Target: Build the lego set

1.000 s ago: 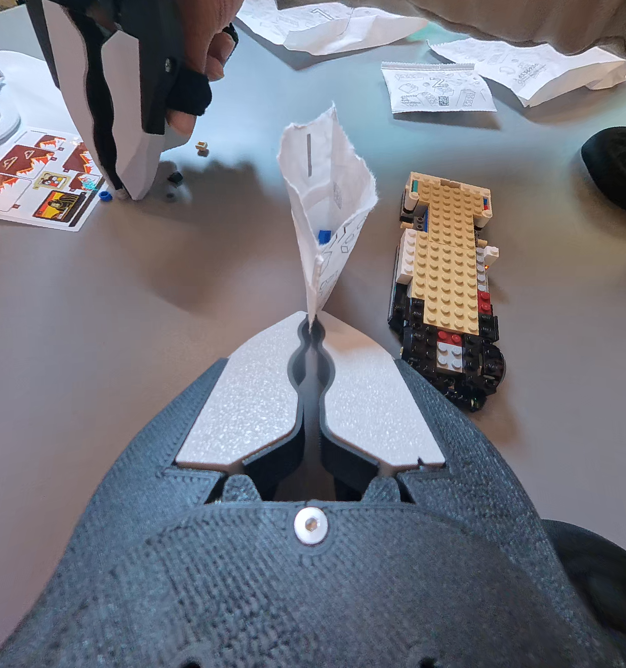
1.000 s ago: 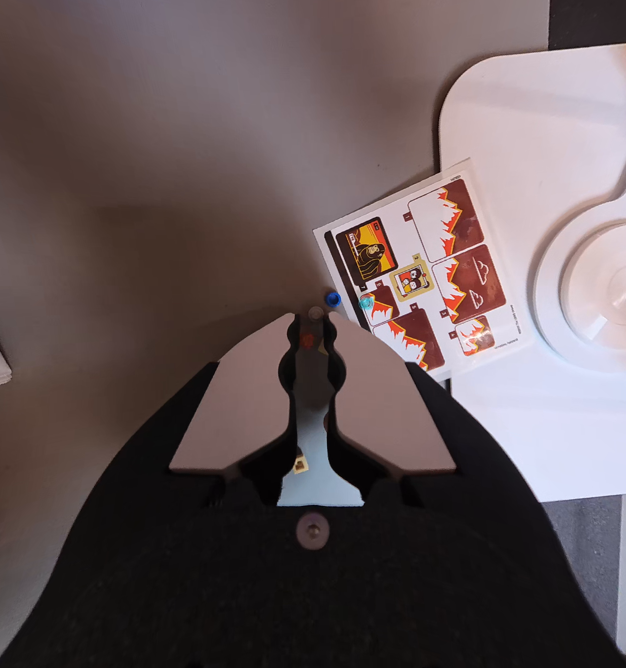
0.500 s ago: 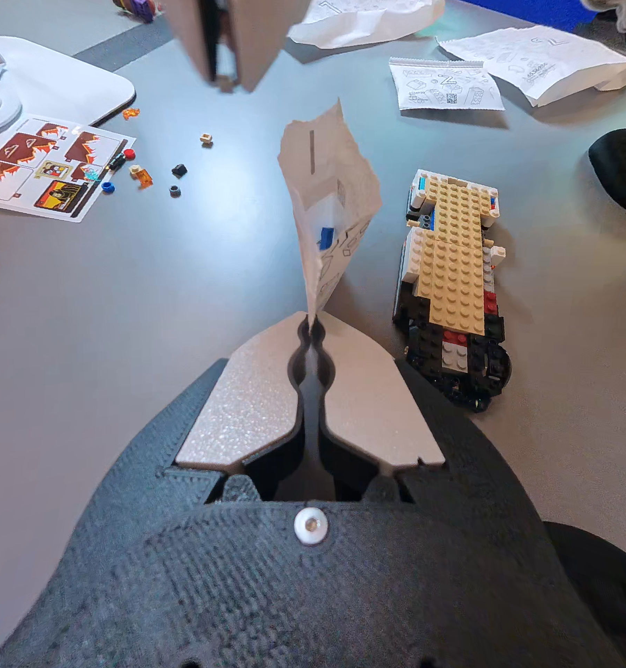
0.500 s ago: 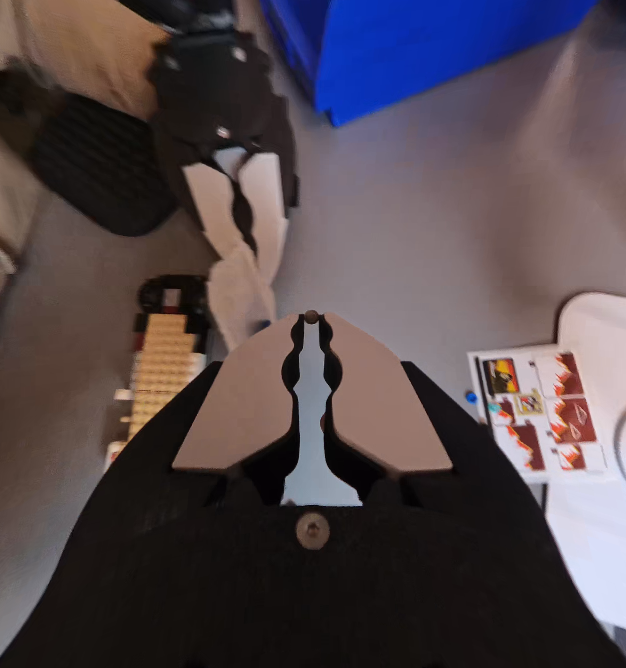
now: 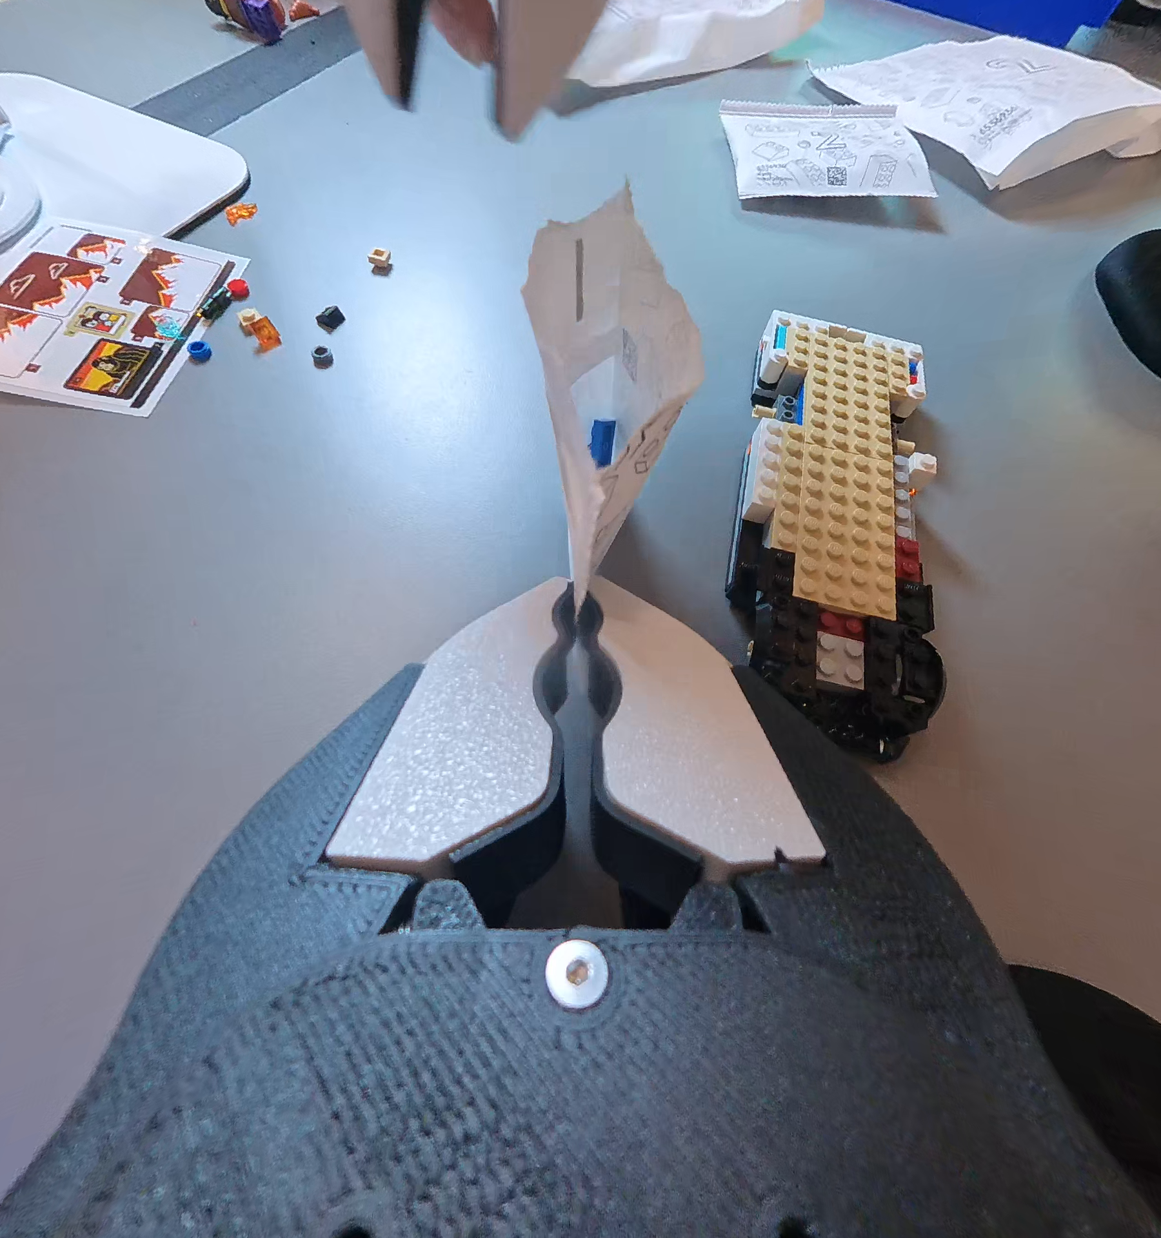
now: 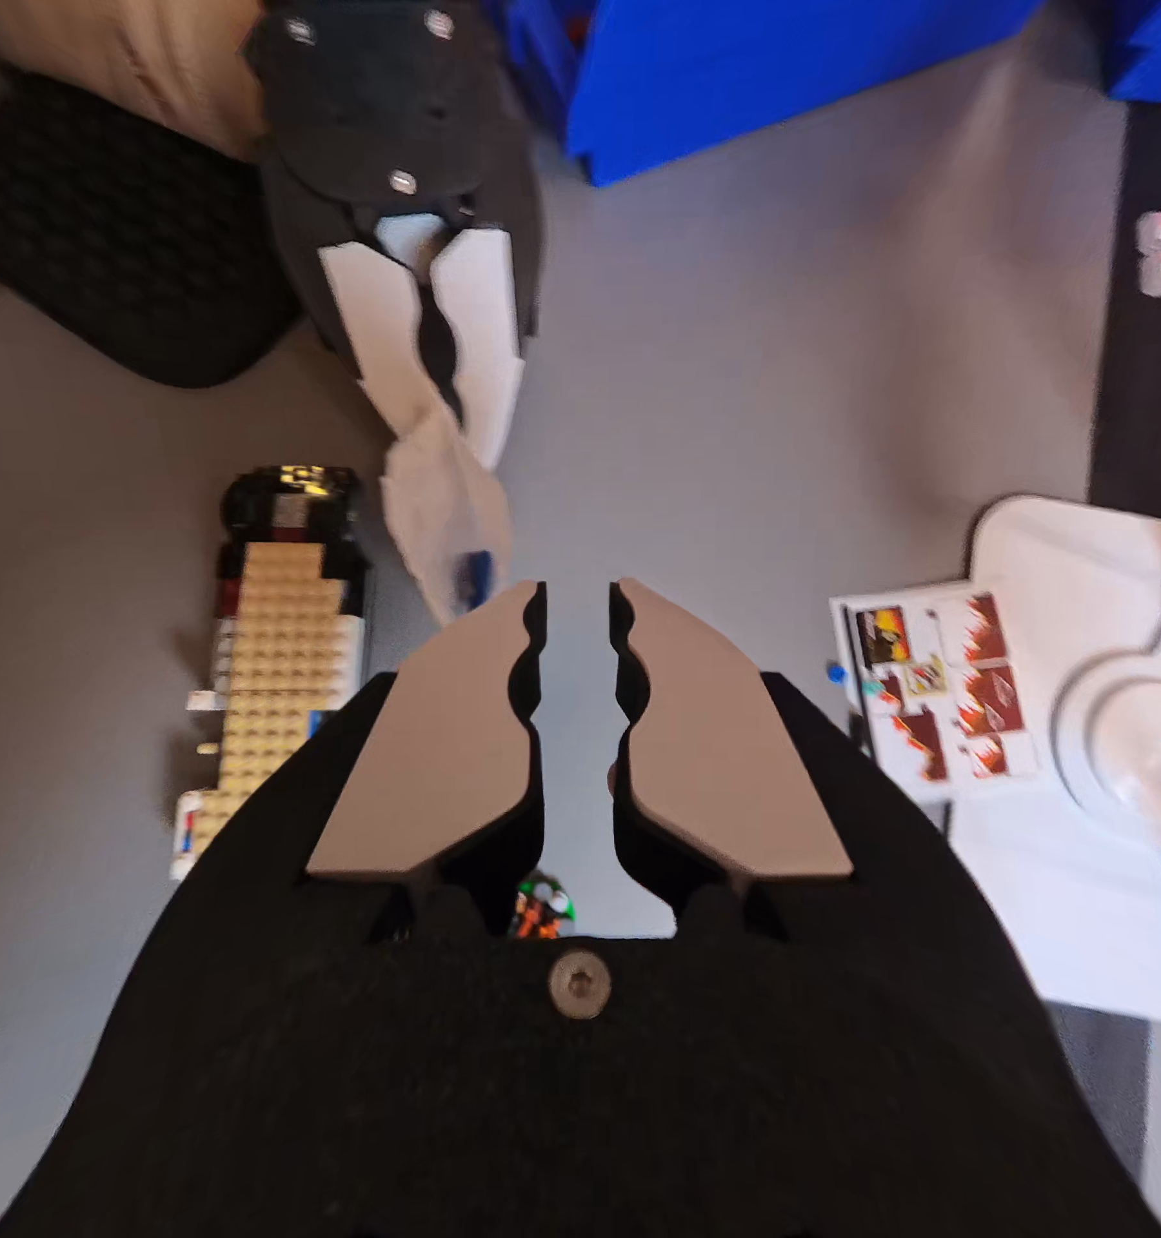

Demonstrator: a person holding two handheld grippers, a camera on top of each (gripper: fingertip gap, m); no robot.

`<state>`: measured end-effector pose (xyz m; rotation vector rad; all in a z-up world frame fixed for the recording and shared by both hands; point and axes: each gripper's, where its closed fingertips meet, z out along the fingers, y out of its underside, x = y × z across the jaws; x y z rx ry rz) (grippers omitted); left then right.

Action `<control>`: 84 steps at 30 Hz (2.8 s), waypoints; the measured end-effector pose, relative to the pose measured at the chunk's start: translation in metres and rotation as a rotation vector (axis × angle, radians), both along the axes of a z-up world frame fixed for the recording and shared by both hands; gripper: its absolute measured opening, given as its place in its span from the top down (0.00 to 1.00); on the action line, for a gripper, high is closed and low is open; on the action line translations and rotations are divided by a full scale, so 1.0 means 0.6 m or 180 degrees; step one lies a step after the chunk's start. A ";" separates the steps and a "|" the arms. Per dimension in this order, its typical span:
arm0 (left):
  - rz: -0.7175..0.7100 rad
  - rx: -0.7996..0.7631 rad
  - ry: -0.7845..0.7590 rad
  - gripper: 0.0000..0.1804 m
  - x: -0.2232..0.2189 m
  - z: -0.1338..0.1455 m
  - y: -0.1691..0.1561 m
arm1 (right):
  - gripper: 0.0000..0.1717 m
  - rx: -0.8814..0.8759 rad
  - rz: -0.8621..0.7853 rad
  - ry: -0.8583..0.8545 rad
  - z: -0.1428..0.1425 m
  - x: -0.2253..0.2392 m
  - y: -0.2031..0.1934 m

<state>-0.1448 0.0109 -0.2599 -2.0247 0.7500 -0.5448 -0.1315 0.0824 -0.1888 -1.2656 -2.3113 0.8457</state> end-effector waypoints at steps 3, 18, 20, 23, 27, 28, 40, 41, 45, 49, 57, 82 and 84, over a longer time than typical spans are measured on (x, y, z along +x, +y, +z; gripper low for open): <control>-0.0007 0.0006 0.0007 1.00 0.001 0.000 -0.001 | 0.91 0.0278 -0.0516 -0.0103 -0.039 -0.007 0.097; -0.0008 -0.0029 -0.0027 1.00 -0.002 -0.002 0.000 | 0.86 0.0075 -0.1018 -0.0679 -0.165 -0.042 0.177; -0.0007 -0.0030 -0.0026 1.00 -0.002 -0.003 0.000 | 0.89 0.0062 -0.1034 -0.0670 -0.165 -0.043 0.178; -0.0006 -0.0035 -0.0029 1.00 -0.002 -0.003 0.000 | 0.92 0.0065 -0.1073 -0.0649 -0.165 -0.044 0.181; -0.0006 -0.0032 -0.0022 1.00 -0.002 -0.003 0.000 | 0.94 0.0084 -0.1054 -0.0623 -0.165 -0.044 0.179; -0.0005 -0.0032 -0.0020 1.00 -0.002 -0.003 0.000 | 0.94 0.0090 -0.1056 -0.0615 -0.165 -0.044 0.179; 0.0044 -0.0082 -0.0028 1.00 -0.006 -0.006 0.002 | 0.94 -0.0752 0.0242 0.0172 0.006 -0.021 -0.045; 0.0046 -0.0085 -0.0027 1.00 -0.006 -0.006 0.002 | 0.94 -0.0718 0.0325 0.0149 0.004 -0.017 -0.060; 0.0048 -0.0097 -0.0031 1.00 -0.006 -0.007 0.002 | 0.91 -0.0507 0.0437 0.0073 -0.012 -0.009 -0.080; 0.0049 -0.0098 -0.0029 1.00 -0.006 -0.007 0.002 | 0.86 -0.0564 0.0336 0.0118 -0.005 -0.007 -0.068; 0.0029 -0.0082 -0.0003 1.00 -0.003 -0.005 0.000 | 0.86 0.0087 -0.0860 -0.0224 -0.109 -0.034 0.124; 0.0062 -0.0150 -0.0015 1.00 -0.006 -0.011 0.001 | 0.93 -0.0417 0.0456 0.0037 -0.008 -0.013 -0.087; 0.0062 -0.0144 -0.0004 1.00 -0.005 -0.011 0.001 | 0.90 -0.0413 0.0420 0.0042 -0.011 -0.014 -0.086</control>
